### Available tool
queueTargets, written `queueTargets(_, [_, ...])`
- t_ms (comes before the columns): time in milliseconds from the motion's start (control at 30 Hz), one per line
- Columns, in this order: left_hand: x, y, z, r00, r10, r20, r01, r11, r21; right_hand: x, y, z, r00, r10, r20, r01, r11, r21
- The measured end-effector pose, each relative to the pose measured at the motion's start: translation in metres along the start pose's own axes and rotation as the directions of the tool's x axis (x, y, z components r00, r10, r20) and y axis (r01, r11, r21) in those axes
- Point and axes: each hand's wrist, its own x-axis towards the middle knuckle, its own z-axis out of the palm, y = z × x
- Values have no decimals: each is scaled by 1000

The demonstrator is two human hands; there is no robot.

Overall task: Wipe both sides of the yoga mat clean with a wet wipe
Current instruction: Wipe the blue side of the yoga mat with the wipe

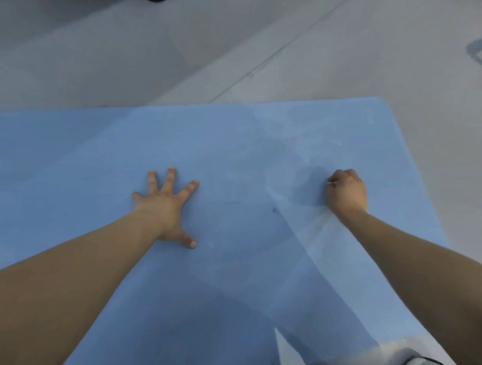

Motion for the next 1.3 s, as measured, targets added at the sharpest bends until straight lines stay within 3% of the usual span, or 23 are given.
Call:
queueTargets(67, [4, -7, -3, 1000, -20, 10, 20, 999, -29, 11, -8, 2, 990, 143, -1, -143, 990, -10])
queueTargets(133, [6, -10, -2, 1000, -20, 21, 21, 997, -70, 10, -42, 15, 994, 108, -20, -107, 994, 36])
queueTargets(267, [7, -11, -1, 999, -3, 40, 7, 994, -110, -26, -133, 57, 967, -248, 57, 232, 952, 201])
queueTargets(367, [7, -13, 0, 999, 2, 37, 3, 991, -136, -58, -184, 73, 827, -535, 176, 485, 836, 257])
queueTargets(467, [7, -13, 0, 998, 8, 57, 0, 991, -136, -43, -179, 72, 708, -674, 211, 637, 738, 222])
queueTargets(533, [9, -14, -2, 997, 17, 71, -7, 990, -144, -12, -161, 66, 766, -624, 153, 606, 781, 153])
queueTargets(633, [10, -17, -5, 995, 30, 93, -14, 986, -163, 39, -140, 54, 954, -299, 28, 296, 952, 81])
queueTargets(700, [10, -17, -6, 995, 29, 95, -13, 986, -163, 57, -145, 56, 996, -90, 11, 88, 993, 75])
queueTargets(767, [11, -14, -6, 996, 21, 88, -7, 988, -156, 57, -172, 67, 1000, 16, -16, -14, 995, 102])
queueTargets(800, [11, -13, -5, 996, 18, 84, -5, 987, -158, 51, -190, 75, 1000, 1, -15, 1, 992, 126])
queueTargets(867, [10, -13, -4, 997, 11, 80, 2, 986, -167, 28, -235, 94, 985, -169, 39, 158, 967, 198])
queueTargets(967, [10, -15, -4, 996, 13, 87, 3, 981, -192, -15, -288, 115, 817, -554, 162, 507, 823, 257])
queueTargets(1033, [10, -15, -2, 996, 14, 83, 3, 979, -202, -16, -291, 114, 723, -666, 186, 619, 743, 253])
queueTargets(1100, [10, -16, 0, 997, 8, 73, 6, 981, -192, 13, -267, 107, 743, -658, 120, 625, 747, 226])
queueTargets(1133, [10, -16, 1, 998, 7, 68, 6, 982, -188, 31, -250, 101, 794, -603, 77, 582, 790, 191])
queueTargets(1200, [11, -16, 2, 998, 6, 63, 6, 981, -193, 63, -220, 85, 904, -427, 27, 420, 898, 127])
queueTargets(1300, [12, -15, 0, 998, 7, 68, 7, 980, -201, 78, -219, 83, 987, -161, 19, 158, 980, 118])
